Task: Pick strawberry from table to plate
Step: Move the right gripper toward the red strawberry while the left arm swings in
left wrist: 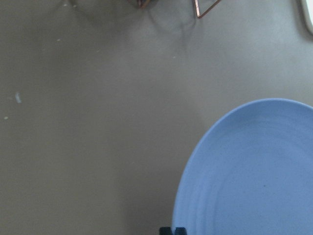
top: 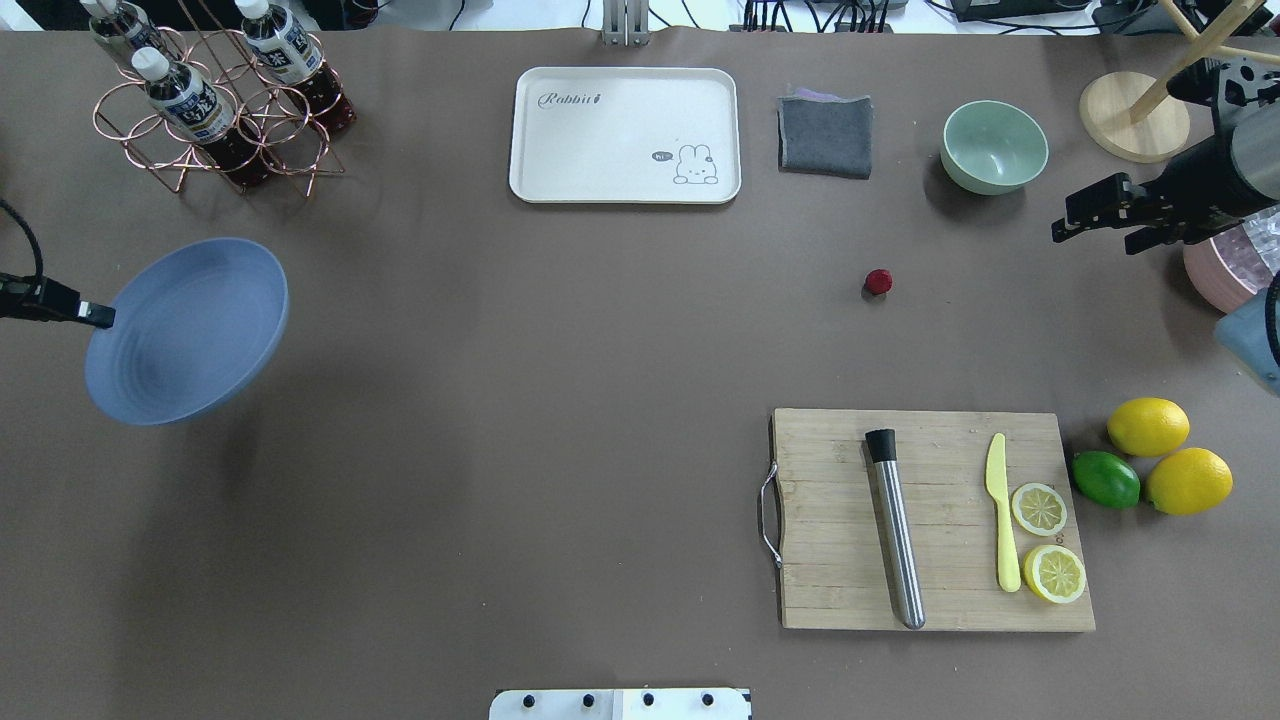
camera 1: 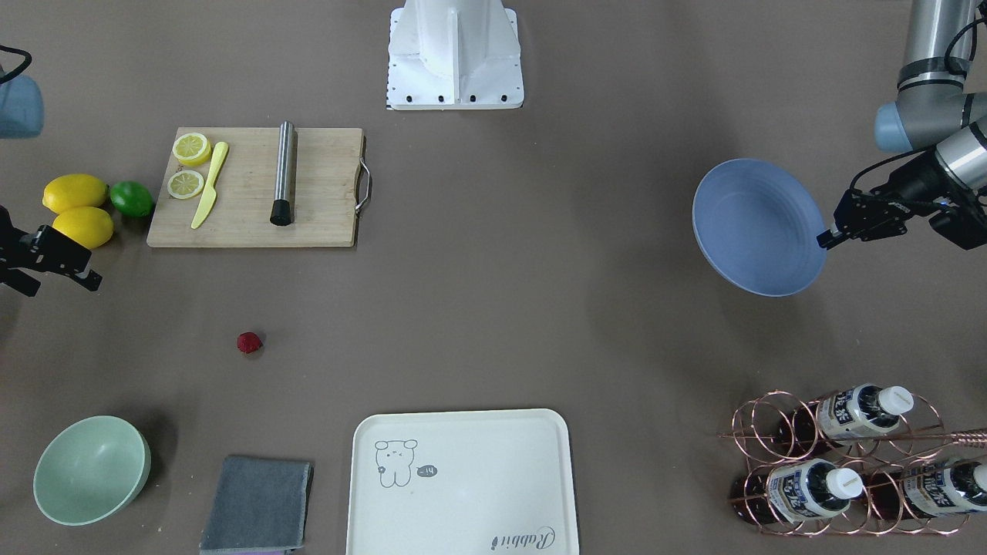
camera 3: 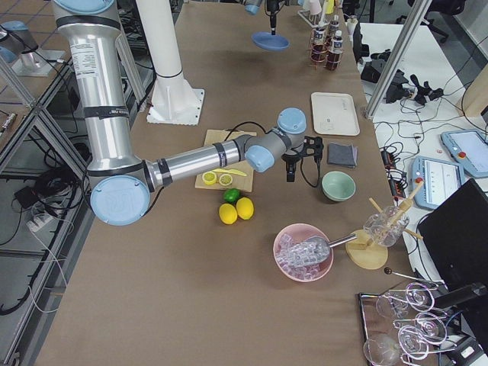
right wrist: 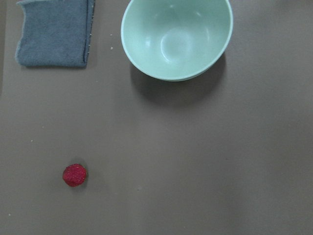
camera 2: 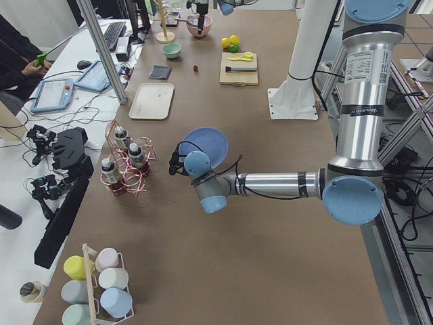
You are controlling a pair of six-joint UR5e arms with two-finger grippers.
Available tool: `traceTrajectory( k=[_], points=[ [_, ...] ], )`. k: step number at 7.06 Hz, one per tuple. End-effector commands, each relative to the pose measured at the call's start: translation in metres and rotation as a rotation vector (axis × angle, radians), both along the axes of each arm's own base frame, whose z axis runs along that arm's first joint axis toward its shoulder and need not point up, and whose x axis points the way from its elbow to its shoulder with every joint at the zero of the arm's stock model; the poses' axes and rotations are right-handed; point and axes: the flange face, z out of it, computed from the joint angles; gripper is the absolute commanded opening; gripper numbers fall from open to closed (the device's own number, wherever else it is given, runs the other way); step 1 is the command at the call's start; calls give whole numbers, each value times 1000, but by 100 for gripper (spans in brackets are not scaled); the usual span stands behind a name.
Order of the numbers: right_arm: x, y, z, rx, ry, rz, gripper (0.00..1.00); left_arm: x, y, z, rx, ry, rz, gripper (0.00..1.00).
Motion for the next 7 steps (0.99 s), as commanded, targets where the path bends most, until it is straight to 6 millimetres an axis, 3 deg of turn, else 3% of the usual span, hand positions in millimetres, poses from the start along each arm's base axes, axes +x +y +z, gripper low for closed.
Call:
traceTrajectory(
  k=[1,2,3,4,7],
  points=[
    [-46,-6,-33,4,3,23,100,60,-24,-61,-63,49,-44,0],
    [-67,-5,-46,-5,1,42,100,90,-32,-84,-66,25,-78,0],
    [-80,-7,-58,-6,-3,55,100,108,-26,-130,-76,-8,-94,0],
    [-90,-6,-65,-8,-5,65,100,135,-4,-173,-76,-58,-119,0],
    [-117,-5,-74,-5,8,65,100,283,68,-268,-112,-136,-218,0]
  ],
)
